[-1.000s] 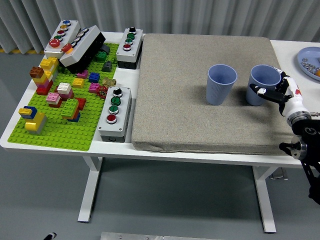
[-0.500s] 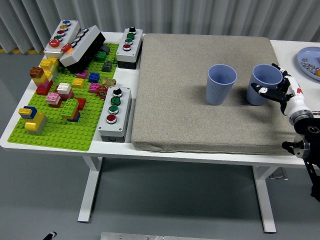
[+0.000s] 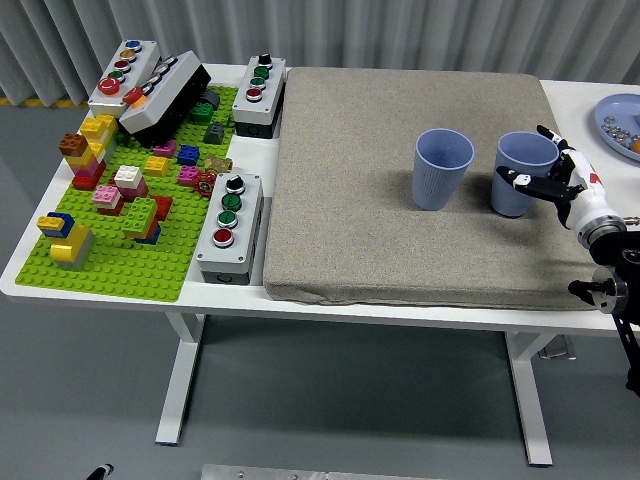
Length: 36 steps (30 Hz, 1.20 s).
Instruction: Pick cup pour cup place
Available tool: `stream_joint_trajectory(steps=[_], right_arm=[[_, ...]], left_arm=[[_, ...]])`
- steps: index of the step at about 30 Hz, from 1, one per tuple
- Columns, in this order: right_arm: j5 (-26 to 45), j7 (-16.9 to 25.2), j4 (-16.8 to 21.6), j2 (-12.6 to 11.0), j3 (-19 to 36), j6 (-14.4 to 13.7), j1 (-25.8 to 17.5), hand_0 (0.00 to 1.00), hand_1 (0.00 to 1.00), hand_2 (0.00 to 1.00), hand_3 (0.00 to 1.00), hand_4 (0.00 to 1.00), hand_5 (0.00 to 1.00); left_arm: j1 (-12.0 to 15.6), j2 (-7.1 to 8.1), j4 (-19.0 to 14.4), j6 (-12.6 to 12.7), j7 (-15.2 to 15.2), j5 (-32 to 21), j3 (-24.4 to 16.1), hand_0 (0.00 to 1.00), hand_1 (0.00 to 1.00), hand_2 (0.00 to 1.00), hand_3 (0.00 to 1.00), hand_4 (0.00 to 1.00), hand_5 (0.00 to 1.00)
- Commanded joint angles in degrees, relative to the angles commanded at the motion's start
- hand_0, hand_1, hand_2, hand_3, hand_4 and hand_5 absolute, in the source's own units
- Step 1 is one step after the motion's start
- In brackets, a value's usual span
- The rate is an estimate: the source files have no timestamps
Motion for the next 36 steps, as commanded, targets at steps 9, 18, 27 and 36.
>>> stream_joint_trajectory(steps=[9,18,27,36], right_arm=[[-1.4,-1.0,0.7,-0.2,0.7,1.2,0.0,0.991,0.961,0.998,0.998,0.861,0.262],[-2.6,-2.4,1.5,-0.3,1.8,2.9,-0.5,0.994,0.967,0.998,0.998,0.864,0.276],[-4.0,-3.7,2.4,-0.8,3.0,4.3,-1.3,0.998,0.971,0.998,0.998,0.868,0.274],[-4.8,-4.5,3.3,-1.2,3.9,4.9,-1.8,0.998,0.972,0.998,0.998,0.88,0.277]], left_arm=[[0.1,-0.02,0.0,0.0,0.0,0.0,-0.1,0.841,0.815,0.88,0.799,0.633,0.998],[0.3,-0.04,0.0,0.0,0.1,0.0,-0.3,0.841,0.816,0.88,0.798,0.634,0.998],[0.5,-0.03,0.0,0.0,0.1,0.0,-0.3,0.841,0.815,0.879,0.798,0.634,0.998],[0.7,-0.06,0.0,0.1,0.1,0.1,-0.6,0.839,0.815,0.879,0.798,0.635,0.998]])
